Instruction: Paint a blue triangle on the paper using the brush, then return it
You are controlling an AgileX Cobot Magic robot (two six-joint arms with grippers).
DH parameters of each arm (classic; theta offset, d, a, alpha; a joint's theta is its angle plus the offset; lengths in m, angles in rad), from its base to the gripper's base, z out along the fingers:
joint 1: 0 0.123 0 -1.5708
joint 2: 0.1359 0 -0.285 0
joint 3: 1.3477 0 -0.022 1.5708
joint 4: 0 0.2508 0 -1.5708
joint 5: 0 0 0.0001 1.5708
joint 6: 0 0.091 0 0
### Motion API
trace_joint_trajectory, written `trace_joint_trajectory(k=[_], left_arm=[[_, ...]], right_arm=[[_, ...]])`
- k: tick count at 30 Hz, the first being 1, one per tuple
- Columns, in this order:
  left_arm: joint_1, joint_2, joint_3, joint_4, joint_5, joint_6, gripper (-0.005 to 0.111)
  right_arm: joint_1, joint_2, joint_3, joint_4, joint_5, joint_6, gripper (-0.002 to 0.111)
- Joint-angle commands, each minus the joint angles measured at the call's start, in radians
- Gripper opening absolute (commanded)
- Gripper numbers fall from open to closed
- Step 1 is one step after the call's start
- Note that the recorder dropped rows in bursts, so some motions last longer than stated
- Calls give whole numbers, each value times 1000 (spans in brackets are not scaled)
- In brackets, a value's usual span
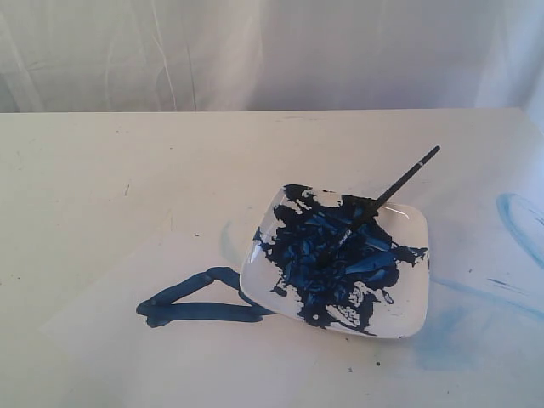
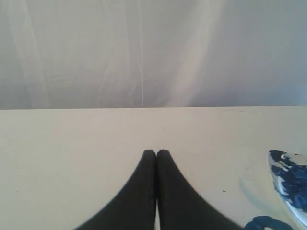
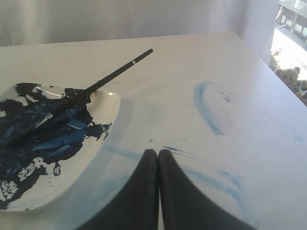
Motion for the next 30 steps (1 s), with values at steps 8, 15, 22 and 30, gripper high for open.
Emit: trace_joint_trajectory(k=[8, 15, 22, 30], left_arm=[[80, -107, 225, -4, 68, 20, 0], [247, -127, 225, 0, 228, 86, 0], [256, -127, 225, 2, 222, 150, 0], [256, -127, 225, 2, 210, 21, 0]], right_arm=[[-9, -5, 1, 1, -5, 3, 0], [-9, -5, 1, 3, -5, 3, 0], [-9, -5, 1, 3, -5, 3, 0], [-9, -5, 1, 3, -5, 3, 0]])
